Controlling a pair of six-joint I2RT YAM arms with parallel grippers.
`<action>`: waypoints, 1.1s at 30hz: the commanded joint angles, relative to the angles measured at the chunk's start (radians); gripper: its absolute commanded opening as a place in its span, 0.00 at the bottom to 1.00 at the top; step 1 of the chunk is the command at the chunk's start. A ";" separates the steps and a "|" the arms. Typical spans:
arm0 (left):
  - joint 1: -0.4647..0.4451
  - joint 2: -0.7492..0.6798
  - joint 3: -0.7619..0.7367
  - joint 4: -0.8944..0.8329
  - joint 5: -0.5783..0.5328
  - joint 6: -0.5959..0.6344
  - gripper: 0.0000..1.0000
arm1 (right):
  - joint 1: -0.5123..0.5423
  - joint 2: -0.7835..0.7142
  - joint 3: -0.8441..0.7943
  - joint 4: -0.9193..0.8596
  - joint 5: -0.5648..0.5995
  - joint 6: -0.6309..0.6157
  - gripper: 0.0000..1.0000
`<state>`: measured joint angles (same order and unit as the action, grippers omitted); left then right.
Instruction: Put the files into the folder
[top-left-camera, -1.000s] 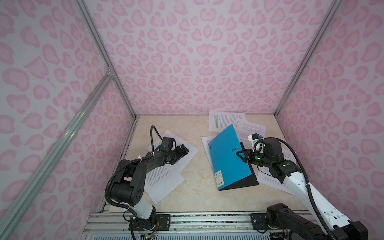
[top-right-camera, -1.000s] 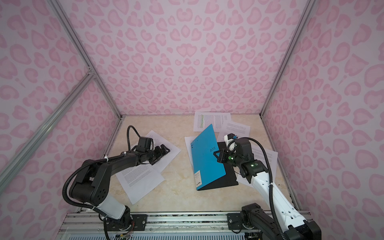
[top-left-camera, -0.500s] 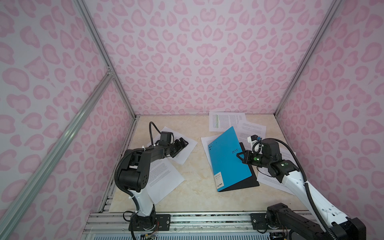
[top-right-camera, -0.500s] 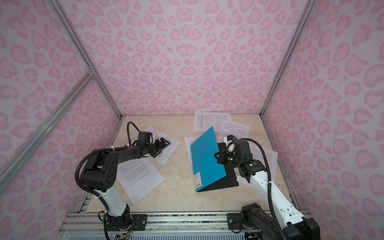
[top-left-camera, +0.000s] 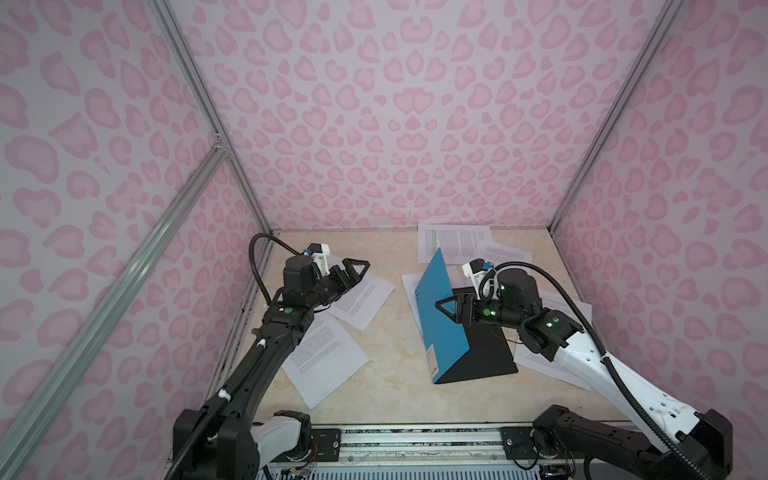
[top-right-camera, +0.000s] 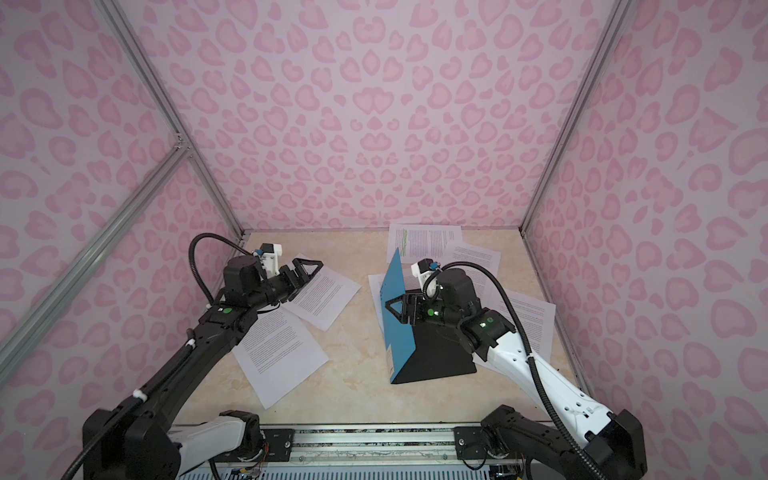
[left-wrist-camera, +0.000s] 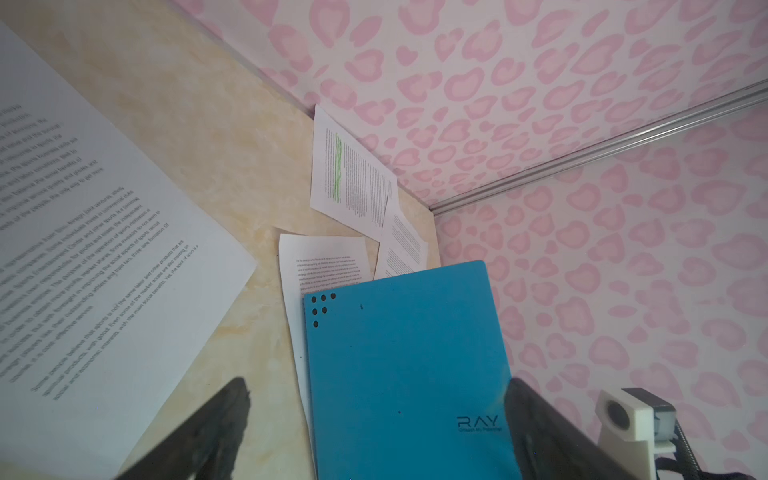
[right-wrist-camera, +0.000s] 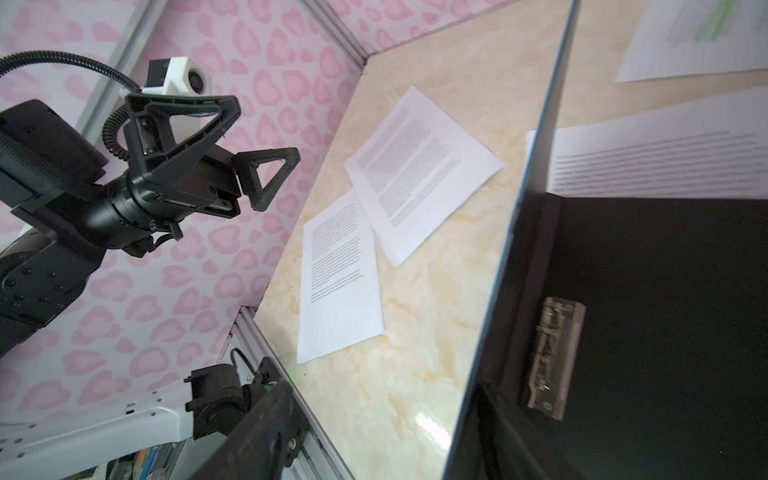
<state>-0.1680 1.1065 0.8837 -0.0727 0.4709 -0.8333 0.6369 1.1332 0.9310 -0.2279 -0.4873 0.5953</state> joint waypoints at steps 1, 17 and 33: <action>0.028 -0.129 0.025 -0.213 -0.148 0.048 0.99 | 0.149 0.130 0.050 0.142 0.112 0.053 0.76; 0.078 -0.377 -0.185 -0.200 0.155 0.041 0.99 | 0.199 0.379 0.122 0.155 0.202 -0.063 0.77; -0.438 0.266 -0.440 0.563 0.019 -0.191 1.00 | -0.152 0.126 -0.384 0.220 0.007 -0.080 0.58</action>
<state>-0.5949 1.3098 0.4408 0.2859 0.4969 -0.9737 0.4877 1.2446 0.5610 -0.0456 -0.4480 0.5304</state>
